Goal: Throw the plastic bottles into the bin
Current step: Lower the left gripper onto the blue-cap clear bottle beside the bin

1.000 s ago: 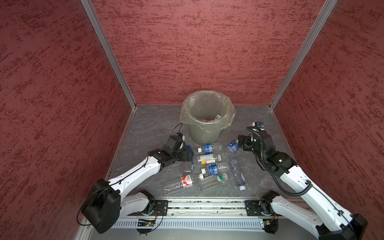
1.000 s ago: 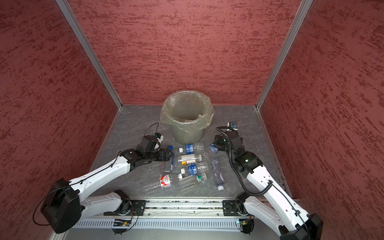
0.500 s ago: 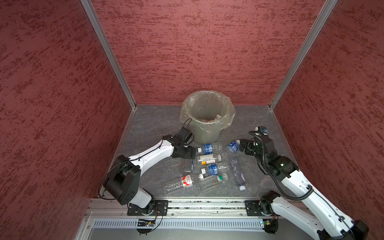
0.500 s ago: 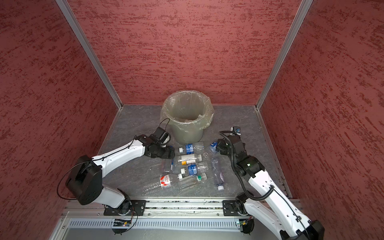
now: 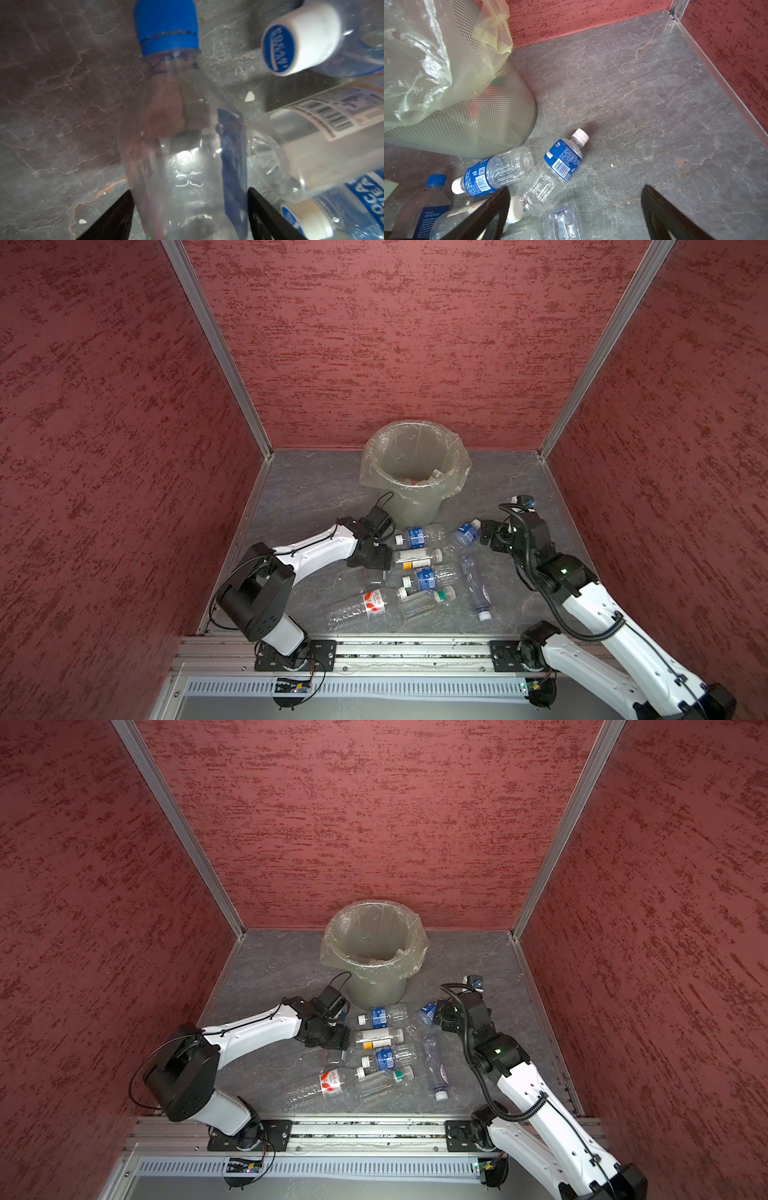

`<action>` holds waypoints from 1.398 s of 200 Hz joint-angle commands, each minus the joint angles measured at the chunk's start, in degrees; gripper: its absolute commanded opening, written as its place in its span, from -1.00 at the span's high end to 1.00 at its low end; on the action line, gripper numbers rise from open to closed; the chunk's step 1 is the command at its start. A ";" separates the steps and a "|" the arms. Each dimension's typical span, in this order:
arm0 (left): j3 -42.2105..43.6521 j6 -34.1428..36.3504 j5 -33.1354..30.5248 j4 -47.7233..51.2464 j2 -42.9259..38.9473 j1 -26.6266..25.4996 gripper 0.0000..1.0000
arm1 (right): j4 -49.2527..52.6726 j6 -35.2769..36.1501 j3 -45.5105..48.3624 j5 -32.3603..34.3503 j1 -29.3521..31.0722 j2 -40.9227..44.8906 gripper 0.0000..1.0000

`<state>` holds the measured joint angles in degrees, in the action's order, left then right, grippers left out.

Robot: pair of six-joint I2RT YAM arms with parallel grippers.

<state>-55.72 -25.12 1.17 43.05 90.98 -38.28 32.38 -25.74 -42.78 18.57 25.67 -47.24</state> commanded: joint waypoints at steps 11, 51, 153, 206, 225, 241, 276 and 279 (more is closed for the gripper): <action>-2.00 0.70 -1.29 0.46 1.96 0.51 -0.61 | -1.23 -1.34 0.64 0.08 -0.55 1.06 -0.97; -2.66 2.10 1.34 0.84 3.45 1.98 -0.59 | -1.07 -1.54 0.87 -0.28 -0.65 1.48 -0.96; -3.43 6.45 4.94 2.51 8.11 4.73 -0.38 | -1.34 -1.33 0.83 -0.64 -1.05 1.46 -0.95; -1.12 4.71 4.91 -0.01 5.60 4.45 0.00 | -1.25 -1.33 0.70 -0.71 -1.18 1.54 -0.93; 0.04 4.05 4.42 -1.25 2.75 4.45 0.04 | -1.27 -1.20 0.72 -0.97 -1.15 1.47 -0.93; 0.48 3.61 2.15 -0.91 0.42 4.44 0.04 | -1.33 -1.20 0.65 -1.16 -1.24 1.37 -0.93; 2.87 1.89 -1.18 -1.63 -6.20 5.79 0.01 | -1.25 -1.19 0.48 -1.22 -1.26 1.46 -0.93; 3.26 1.75 -1.31 -1.87 -6.88 6.01 0.00 | -1.19 -1.11 0.43 -1.25 -1.28 1.45 -0.93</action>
<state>-54.08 -21.63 2.98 42.81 89.03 -33.47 32.34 -26.17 -42.22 17.93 24.93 -46.39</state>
